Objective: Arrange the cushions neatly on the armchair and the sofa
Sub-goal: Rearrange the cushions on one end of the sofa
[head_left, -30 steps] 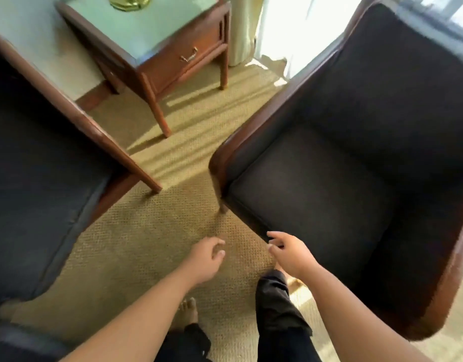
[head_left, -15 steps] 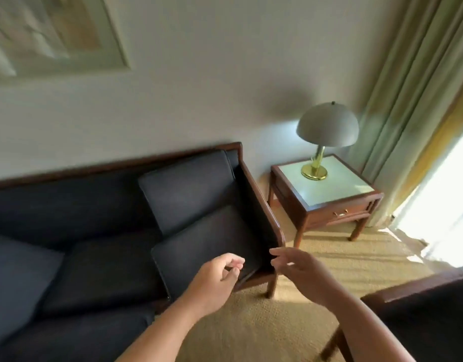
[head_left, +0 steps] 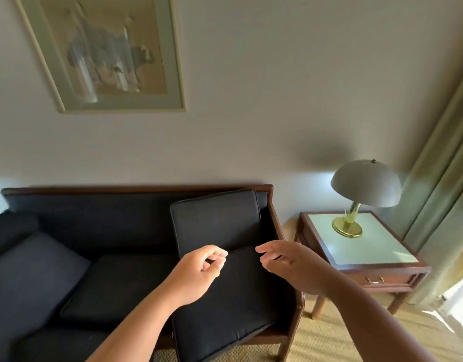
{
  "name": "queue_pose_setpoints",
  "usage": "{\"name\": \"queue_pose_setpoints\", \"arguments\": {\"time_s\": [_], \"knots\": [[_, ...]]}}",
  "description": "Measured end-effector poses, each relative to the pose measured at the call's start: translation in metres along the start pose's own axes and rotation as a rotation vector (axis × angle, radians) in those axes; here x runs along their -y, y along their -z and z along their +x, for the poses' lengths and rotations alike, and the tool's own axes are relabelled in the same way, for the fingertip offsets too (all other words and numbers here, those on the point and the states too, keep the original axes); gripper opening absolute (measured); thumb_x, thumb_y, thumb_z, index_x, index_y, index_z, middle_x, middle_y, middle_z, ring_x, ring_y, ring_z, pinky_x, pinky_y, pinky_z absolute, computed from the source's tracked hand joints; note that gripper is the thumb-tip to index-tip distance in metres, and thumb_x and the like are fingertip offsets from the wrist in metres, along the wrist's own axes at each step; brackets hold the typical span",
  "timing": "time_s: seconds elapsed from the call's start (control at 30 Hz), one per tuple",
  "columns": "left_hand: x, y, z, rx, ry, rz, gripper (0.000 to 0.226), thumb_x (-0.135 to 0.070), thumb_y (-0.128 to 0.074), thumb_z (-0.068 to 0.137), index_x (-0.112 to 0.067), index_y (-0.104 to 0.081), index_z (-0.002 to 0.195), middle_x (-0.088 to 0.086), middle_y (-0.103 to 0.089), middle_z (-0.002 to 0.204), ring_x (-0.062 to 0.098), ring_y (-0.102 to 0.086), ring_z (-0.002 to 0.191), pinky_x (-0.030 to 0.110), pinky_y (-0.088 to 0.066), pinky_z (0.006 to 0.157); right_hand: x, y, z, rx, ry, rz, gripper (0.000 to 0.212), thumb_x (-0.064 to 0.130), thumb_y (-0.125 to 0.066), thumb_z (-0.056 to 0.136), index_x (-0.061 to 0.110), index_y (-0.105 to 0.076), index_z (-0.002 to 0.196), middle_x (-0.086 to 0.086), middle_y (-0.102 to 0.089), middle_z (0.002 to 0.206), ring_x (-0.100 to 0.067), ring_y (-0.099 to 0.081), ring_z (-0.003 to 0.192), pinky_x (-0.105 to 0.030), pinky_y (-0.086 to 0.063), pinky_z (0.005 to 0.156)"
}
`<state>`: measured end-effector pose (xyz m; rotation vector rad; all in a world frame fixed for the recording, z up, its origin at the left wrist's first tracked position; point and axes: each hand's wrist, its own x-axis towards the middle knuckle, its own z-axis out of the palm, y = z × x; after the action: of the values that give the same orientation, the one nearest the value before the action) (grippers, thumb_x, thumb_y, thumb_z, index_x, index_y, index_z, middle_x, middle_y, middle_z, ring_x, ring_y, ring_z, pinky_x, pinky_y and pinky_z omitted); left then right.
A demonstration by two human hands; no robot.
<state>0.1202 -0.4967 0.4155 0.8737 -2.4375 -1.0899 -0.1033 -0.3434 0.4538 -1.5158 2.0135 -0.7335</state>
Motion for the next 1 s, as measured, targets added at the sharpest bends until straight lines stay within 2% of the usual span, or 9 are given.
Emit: {"name": "queue_pose_setpoints", "arguments": {"time_s": [0.13, 0.23, 0.47, 0.57, 0.83, 1.0], "knots": [[-0.014, -0.004, 0.028, -0.002, -0.011, 0.003, 0.02, -0.04, -0.052, 0.102, -0.04, -0.063, 0.119, -0.021, -0.066, 0.114, 0.001, -0.069, 0.093, 0.032, -0.056, 0.091, -0.007, 0.022, 0.016, 0.027, 0.03, -0.005, 0.03, 0.039, -0.056, 0.102, 0.045, -0.057, 0.132, 0.026, -0.064, 0.118, 0.001, -0.063, 0.106, -0.019, -0.054, 0.092], [-0.02, -0.009, 0.044, -0.038, -0.008, -0.009, 0.023, -0.04, -0.053, 0.103, -0.035, -0.063, 0.122, -0.02, -0.066, 0.115, 0.001, -0.07, 0.093, 0.031, -0.056, 0.092, -0.017, 0.03, 0.031, 0.04, 0.04, 0.002, 0.03, 0.039, -0.056, 0.102, 0.047, -0.058, 0.131, 0.025, -0.065, 0.118, 0.0, -0.063, 0.107, -0.023, -0.054, 0.095], [0.0, -0.041, 0.062, -0.031, 0.075, -0.044, 0.025, -0.039, -0.051, 0.104, -0.033, -0.062, 0.126, -0.019, -0.066, 0.118, -0.001, -0.069, 0.095, 0.027, -0.057, 0.089, -0.052, 0.028, 0.066, 0.098, 0.066, -0.005, 0.03, 0.038, -0.057, 0.102, 0.043, -0.06, 0.131, 0.023, -0.067, 0.118, -0.001, -0.064, 0.105, -0.02, -0.053, 0.091], [0.02, -0.049, 0.071, -0.025, 0.125, -0.068, 0.027, -0.04, -0.051, 0.103, -0.032, -0.061, 0.127, -0.02, -0.065, 0.118, -0.002, -0.069, 0.097, 0.024, -0.056, 0.089, -0.069, 0.021, 0.087, 0.105, 0.064, 0.004, 0.029, 0.038, -0.057, 0.102, 0.043, -0.06, 0.131, 0.022, -0.067, 0.12, -0.001, -0.064, 0.106, -0.014, -0.052, 0.086], [0.105, -0.035, 0.135, 0.036, 0.266, -0.074, 0.026, -0.039, -0.051, 0.103, -0.034, -0.061, 0.126, -0.02, -0.066, 0.119, -0.002, -0.069, 0.097, 0.023, -0.055, 0.08, -0.098, 0.005, 0.184, 0.143, 0.002, 0.029, 0.027, 0.038, -0.058, 0.101, 0.046, -0.059, 0.128, 0.026, -0.065, 0.115, 0.001, -0.063, 0.103, -0.013, -0.051, 0.086], [0.189, -0.013, 0.207, 0.071, 0.376, -0.092, 0.022, -0.036, -0.052, 0.103, -0.034, -0.062, 0.123, -0.017, -0.067, 0.117, -0.003, -0.069, 0.094, 0.022, -0.054, 0.081, -0.122, -0.016, 0.281, 0.151, -0.121, 0.065, 0.028, 0.037, -0.058, 0.101, 0.044, -0.059, 0.128, 0.024, -0.067, 0.114, -0.002, -0.065, 0.102, -0.019, -0.054, 0.091]]}}
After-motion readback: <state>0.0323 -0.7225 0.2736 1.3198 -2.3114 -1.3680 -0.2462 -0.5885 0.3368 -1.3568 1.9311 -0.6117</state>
